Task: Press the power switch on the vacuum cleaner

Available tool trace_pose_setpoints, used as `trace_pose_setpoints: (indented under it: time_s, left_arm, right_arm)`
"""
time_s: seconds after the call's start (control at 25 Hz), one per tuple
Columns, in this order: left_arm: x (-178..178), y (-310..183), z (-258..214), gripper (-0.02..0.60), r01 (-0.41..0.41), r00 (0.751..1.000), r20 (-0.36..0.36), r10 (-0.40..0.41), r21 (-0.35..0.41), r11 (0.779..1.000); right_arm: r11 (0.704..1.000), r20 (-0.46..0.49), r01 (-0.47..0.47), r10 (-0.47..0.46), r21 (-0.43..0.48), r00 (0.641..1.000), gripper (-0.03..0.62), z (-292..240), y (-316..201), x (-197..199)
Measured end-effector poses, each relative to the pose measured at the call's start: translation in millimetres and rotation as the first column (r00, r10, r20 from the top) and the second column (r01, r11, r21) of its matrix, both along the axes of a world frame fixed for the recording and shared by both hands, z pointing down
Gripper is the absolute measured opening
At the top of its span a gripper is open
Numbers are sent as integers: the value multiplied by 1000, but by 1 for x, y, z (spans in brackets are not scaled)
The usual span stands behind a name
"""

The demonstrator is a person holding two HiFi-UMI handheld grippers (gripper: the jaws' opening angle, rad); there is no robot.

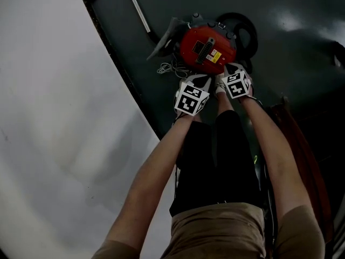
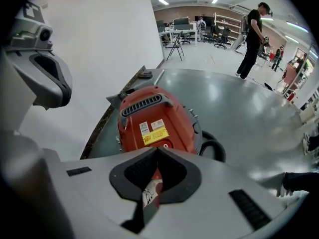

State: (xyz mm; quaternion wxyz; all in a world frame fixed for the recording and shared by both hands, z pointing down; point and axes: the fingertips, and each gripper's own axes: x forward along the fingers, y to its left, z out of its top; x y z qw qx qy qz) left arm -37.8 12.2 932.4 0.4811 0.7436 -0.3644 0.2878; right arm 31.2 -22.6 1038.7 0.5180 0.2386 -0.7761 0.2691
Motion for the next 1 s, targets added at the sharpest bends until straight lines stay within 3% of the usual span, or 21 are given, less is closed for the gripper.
trace_pose_setpoints:
  time_s: [0.16,0.48,0.84,1.0]
  left_arm:
    - [-6,-3,12,6,7,1000,-2,-7,-4,1000]
    - [-9,0,15,5,23,1000,-16,-23,-10,1000]
    - [-13,6,19,6,9,1000,-14,-10,-18,1000]
    - [-13,3,19,6,2,1000,-17,-2,-12,1000]
  right_arm:
    - [999,-24,17,-18,-32,1000,12,22,5,-7]
    - [992,-46,-64,59,-106,997,12,40,10,-13]
    - [987,-45,-114,109,-114,993,12,45,11,-13]
    - [984,-91,-120,109,-133,990,11,52,15,-11]
